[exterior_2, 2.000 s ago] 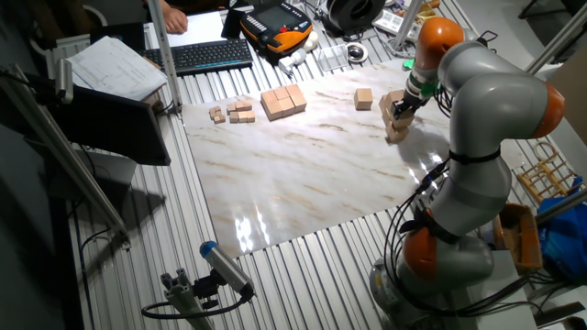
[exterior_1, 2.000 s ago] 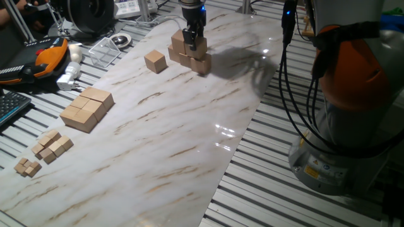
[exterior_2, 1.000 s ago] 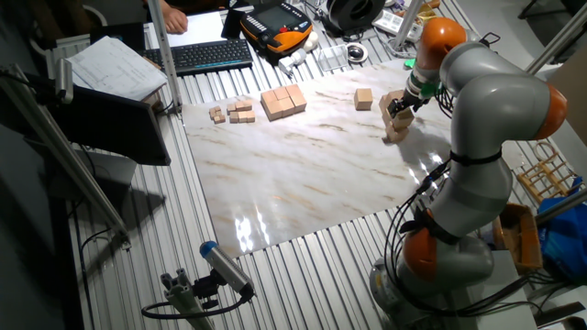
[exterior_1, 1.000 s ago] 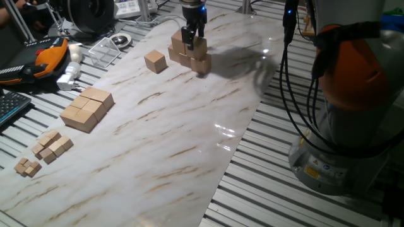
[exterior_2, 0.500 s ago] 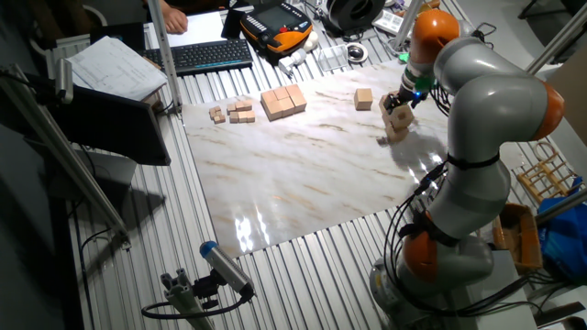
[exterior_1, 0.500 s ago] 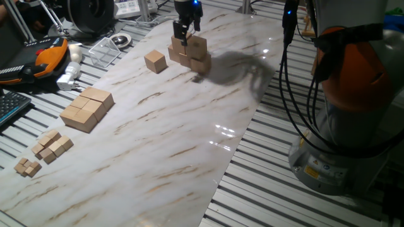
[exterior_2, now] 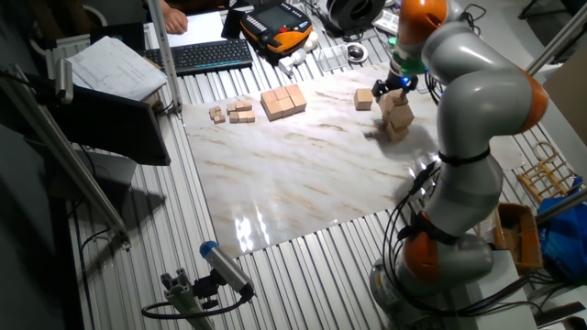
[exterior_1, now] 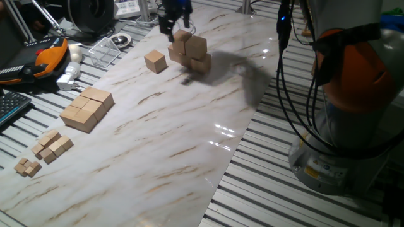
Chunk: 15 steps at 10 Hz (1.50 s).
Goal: Stack the blocks into a pyramid shape
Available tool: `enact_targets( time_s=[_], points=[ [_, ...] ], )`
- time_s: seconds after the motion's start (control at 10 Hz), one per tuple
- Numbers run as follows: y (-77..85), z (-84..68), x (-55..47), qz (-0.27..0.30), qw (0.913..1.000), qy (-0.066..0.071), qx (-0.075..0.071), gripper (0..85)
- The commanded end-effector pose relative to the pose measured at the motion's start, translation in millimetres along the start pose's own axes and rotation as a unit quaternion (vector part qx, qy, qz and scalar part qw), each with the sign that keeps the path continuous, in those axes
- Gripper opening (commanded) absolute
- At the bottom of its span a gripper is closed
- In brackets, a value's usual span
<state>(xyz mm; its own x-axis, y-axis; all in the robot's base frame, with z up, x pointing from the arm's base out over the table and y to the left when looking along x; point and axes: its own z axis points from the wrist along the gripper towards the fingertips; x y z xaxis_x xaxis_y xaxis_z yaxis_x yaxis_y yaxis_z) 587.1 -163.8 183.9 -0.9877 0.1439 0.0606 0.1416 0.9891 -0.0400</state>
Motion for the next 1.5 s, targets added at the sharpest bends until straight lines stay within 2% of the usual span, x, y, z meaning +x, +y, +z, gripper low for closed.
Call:
enact_targets(
  time_s=[0.0, 0.1, 0.3, 0.5, 0.7, 0.9, 1.0, 1.1, 1.2, 1.4],
  points=[
    [3.8, -0.1, -6.6, 0.001, 1.0, 0.0, -0.002, 85.0],
    [9.4, 3.7, -19.4, 0.002, 1.0, -0.003, -0.004, 85.0],
    [9.8, 16.7, -42.2, -0.002, 0.9999, -0.007, -0.014, 85.0],
    [9.2, 33.3, -52.7, 0.0, 0.9993, -0.018, -0.031, 85.0],
    [11.6, 33.3, -52.8, 0.007, 0.999, -0.019, -0.041, 85.0],
    [13.8, 33.0, -50.0, 0.014, 0.9989, -0.02, -0.039, 85.0],
    [13.0, 33.2, -50.3, 0.007, 0.9991, -0.015, -0.04, 85.0],
    [12.8, 33.2, -50.1, 0.001, 0.9992, -0.004, -0.041, 85.0],
    [12.8, 33.2, -50.1, 0.0, 0.9993, -0.001, -0.037, 85.0],
    [12.8, 33.2, -50.1, 0.008, 0.9998, 0.014, -0.01, 85.0]
  ],
)
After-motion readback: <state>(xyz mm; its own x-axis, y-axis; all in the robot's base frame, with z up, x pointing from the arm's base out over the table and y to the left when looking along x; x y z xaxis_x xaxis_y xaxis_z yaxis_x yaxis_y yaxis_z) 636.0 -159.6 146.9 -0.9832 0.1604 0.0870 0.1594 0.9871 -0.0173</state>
